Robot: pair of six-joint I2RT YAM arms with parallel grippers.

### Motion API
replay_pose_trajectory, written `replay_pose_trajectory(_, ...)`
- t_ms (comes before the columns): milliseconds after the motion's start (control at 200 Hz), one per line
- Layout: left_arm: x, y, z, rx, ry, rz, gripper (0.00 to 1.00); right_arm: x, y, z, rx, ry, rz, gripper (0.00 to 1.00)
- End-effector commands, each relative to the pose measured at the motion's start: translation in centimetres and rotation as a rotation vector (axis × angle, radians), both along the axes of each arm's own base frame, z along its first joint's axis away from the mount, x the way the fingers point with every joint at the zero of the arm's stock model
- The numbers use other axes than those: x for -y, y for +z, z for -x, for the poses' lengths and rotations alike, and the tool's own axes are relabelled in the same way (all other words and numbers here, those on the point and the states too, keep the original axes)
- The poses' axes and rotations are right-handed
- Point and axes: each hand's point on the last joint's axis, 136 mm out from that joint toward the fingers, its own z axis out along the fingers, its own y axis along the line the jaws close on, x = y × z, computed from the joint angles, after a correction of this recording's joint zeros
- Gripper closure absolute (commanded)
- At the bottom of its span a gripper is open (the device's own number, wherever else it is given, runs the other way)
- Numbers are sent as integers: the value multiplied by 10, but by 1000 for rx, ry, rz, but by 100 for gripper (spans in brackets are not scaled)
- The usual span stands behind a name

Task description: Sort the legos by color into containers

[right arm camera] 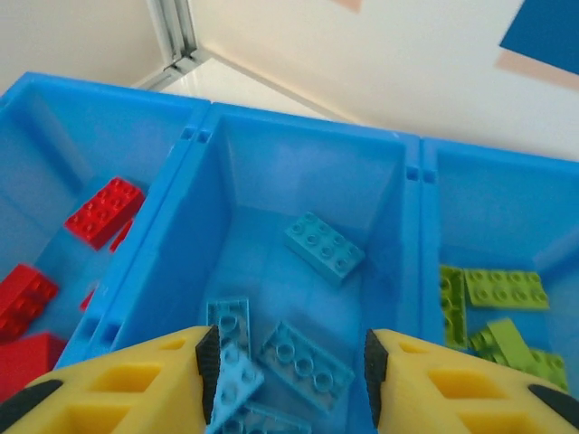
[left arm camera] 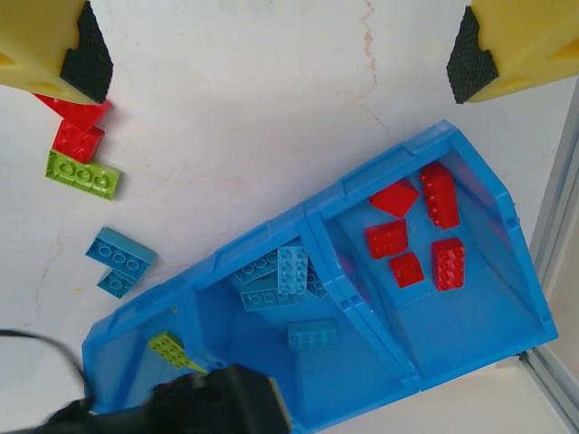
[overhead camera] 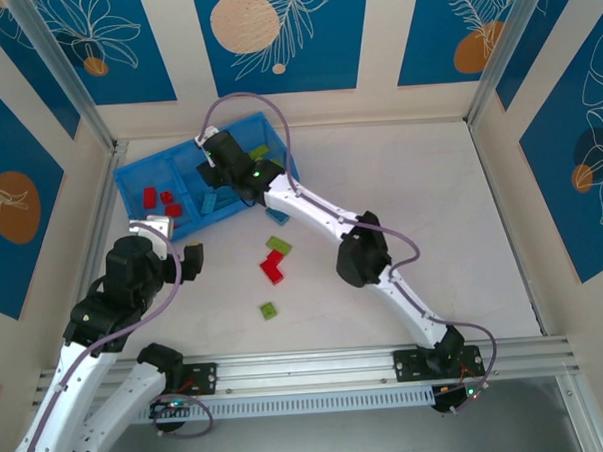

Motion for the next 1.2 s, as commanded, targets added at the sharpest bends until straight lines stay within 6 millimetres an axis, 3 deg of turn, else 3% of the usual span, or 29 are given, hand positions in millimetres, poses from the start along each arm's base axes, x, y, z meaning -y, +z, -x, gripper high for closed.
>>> replay_pose_trajectory(0,2,4,-2,21,-12,14,4,35,49,38,-15,-18,-36,52)
replay_pose_trajectory(20,2,4,-2,21,-16,15,3,40,35,42,-36,-21,-20,51)
replay_pose_trajectory(40,3,4,-2,19,-20,18,3,47,42,46,-28,-27,-40,51)
replay_pose_trajectory(120,7,4,-2,18,-44,26,3,77,10,63,-80,-55,-17,48)
replay_pose_trajectory(280,24,1,2,0,-144,48,3,130,-56,70,-195,-138,51,47)
replay_pose_trajectory(415,49,-3,7,-38,-294,73,0,141,-111,74,-341,-84,141,42)
replay_pose_trajectory(530,59,-6,10,-69,-356,82,0,151,-140,61,-437,-123,132,23)
replay_pose_trajectory(605,60,-7,10,-73,-363,82,0,152,-154,53,-465,-126,134,18)
replay_pose_trajectory(780,56,-7,8,-68,-339,72,0,140,-178,45,-512,-101,169,20)
replay_pose_trajectory(935,58,-9,8,-78,-354,78,0,127,-189,39,-512,-102,217,34)
replay_pose_trajectory(1045,58,-9,9,-76,-351,76,0,126,-194,39,-524,-123,233,51)
replay_pose_trajectory(1195,57,-7,8,-70,-349,79,0,129,-192,45,-512,-136,267,56)
